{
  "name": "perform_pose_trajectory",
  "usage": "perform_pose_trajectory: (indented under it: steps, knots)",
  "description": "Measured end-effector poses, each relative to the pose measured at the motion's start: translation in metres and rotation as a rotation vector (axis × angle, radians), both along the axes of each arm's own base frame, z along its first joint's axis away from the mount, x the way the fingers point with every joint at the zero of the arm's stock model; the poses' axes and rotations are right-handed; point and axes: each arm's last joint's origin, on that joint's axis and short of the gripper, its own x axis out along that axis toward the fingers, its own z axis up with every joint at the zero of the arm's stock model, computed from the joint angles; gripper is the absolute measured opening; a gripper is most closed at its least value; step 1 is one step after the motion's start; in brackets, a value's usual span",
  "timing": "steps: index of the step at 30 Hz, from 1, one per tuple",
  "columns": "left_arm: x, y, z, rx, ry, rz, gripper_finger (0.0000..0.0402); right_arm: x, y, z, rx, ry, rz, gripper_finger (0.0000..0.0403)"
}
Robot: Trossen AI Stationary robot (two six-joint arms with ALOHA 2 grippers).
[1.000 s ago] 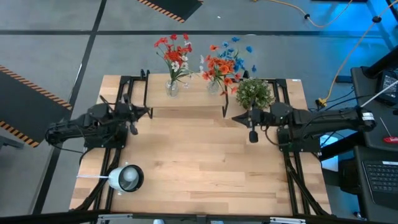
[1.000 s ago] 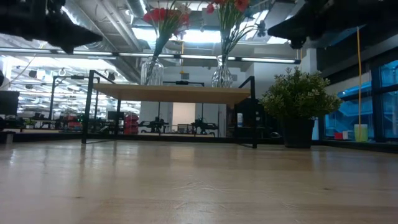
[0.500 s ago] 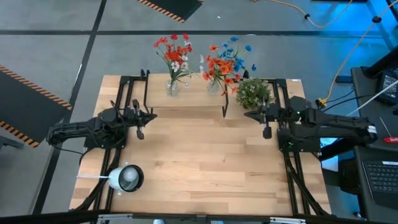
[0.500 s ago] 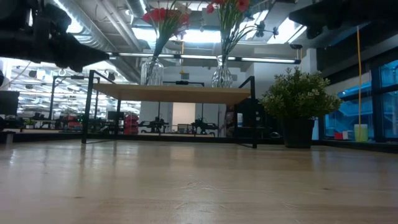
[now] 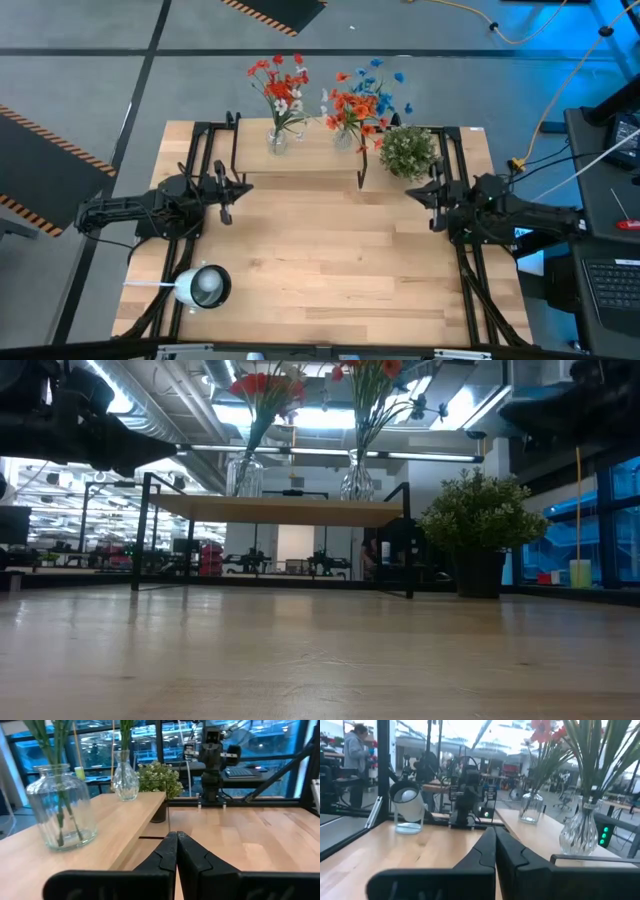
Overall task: Pick and place flowers into a vace then onto a shelf
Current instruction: Return to Home Position
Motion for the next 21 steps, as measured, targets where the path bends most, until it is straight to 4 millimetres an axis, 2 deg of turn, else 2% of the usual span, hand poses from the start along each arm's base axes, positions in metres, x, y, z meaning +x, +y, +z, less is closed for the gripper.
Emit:
perform_pose_trajectory:
  steps: [4, 15, 21]
  knots:
    - [0.000, 0.000, 0.000, 0.001, 0.001, 0.018, 0.0003, 0.003, -0.001, -0.021, -0.017, -0.052, -0.005, 0.0000]
    - [0.000, -0.001, -0.001, 0.012, 0.012, -0.022, 0.0001, 0.005, -0.001, -0.027, -0.047, 0.013, -0.011, 0.0000]
    - [0.001, -0.002, -0.002, 0.011, 0.022, -0.081, 0.0002, 0.005, -0.001, -0.034, 0.035, 0.081, -0.002, 0.0013]
